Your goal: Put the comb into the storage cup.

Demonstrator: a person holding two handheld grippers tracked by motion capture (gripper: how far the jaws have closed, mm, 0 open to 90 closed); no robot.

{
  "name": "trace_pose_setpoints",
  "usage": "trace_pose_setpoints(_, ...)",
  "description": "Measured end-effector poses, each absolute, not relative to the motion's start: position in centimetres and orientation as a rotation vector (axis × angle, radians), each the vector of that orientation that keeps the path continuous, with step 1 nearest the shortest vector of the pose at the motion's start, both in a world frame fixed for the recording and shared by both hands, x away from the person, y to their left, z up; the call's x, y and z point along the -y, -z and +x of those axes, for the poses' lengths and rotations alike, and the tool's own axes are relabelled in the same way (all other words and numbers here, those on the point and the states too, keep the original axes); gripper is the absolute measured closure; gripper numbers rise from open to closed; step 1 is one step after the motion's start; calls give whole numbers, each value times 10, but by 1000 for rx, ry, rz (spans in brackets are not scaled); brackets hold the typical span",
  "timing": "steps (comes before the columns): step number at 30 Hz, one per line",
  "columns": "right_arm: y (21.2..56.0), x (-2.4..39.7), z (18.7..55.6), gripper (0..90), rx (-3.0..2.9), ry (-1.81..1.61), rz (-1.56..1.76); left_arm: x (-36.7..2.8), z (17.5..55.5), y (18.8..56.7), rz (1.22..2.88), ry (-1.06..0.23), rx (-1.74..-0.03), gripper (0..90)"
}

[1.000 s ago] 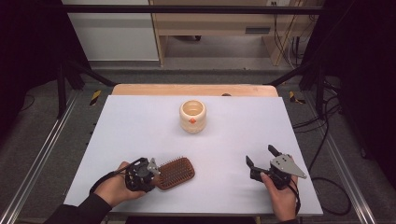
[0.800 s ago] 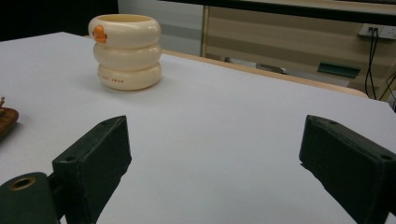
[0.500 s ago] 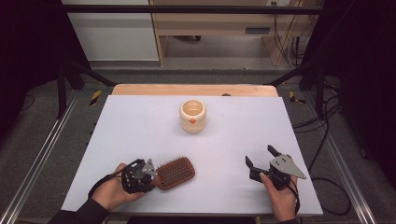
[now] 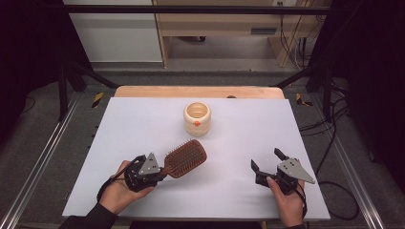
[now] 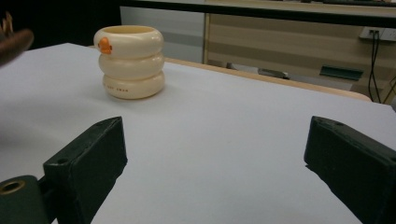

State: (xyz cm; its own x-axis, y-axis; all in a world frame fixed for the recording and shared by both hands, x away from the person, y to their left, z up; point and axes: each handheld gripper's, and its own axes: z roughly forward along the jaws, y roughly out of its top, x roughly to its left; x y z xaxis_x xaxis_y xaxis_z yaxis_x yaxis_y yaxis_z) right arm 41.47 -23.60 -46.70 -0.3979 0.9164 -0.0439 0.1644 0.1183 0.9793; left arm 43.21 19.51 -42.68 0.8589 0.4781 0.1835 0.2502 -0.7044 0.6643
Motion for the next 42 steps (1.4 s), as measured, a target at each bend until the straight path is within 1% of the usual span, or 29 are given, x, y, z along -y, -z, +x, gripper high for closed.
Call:
trace_pose_setpoints(6, 467, 231, 415, 60, -1699, -1352, 1056, -193, 434, 432, 2209, -516, -544, 727)
trace_pose_setpoints(11, 467, 229, 415, 60, -1698, -1348, 1058, -192, 436, 436, 2123, -558, -562, 727)
trace_pose_setpoints(16, 467, 224, 417, 61, -1710, -1343, 1056, -199, 439, 443, 2025, -521, -587, 727)
trace_pose_setpoints(19, 467, 219, 418, 58, -1732, -1297, 1030, -205, 440, 445, 1999, -528, -604, 727)
trace_pose_setpoints(22, 466, 211, 418, 59, -1741, -1300, 1019, -211, 437, 443, 1976, -552, -611, 727)
trace_pose_setpoints(27, 460, 198, 421, 60, -1750, -1349, 1033, -215, 434, 445, 1940, -556, -628, 727)
trace_pose_setpoints(32, 451, 186, 421, 55, -1741, -1440, 1063, -215, 429, 448, 1930, -559, -625, 727)
trace_pose_setpoints(42, 437, 147, 415, 44, -1844, -1523, 972, -212, 425, 448, 1920, -566, -622, 727)
